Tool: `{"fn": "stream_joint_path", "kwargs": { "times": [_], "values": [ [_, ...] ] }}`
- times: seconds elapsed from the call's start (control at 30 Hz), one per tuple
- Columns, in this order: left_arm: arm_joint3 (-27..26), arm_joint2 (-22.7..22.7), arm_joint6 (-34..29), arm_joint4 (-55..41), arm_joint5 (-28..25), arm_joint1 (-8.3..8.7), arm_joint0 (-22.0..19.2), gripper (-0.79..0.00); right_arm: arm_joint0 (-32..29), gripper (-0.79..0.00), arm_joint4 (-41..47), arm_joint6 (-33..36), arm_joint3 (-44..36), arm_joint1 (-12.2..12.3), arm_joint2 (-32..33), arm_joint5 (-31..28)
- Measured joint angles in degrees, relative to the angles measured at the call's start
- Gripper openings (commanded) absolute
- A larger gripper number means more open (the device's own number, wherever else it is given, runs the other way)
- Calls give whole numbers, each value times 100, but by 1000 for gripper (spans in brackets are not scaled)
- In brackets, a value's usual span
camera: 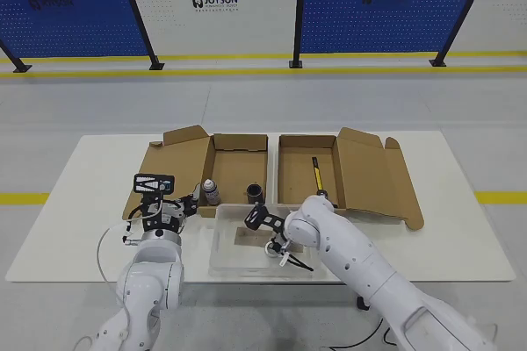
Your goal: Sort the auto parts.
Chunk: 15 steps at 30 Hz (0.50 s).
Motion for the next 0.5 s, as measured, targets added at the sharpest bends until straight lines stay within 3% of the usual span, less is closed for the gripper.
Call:
{"fn": "stream_joint_path", "kwargs": {
  "times": [0.3,0.4,0.5],
  "values": [
    [0,0,0,0,0,0,0,0,175,-511,88,39,347,-128,-158,-86],
    [0,0,0,0,0,0,0,0,214,-573,101,72,451,-167,-216,-135],
    [0,0,0,0,0,0,0,0,239,-705,117,58,544,-199,-253,-158]
  ]
}}
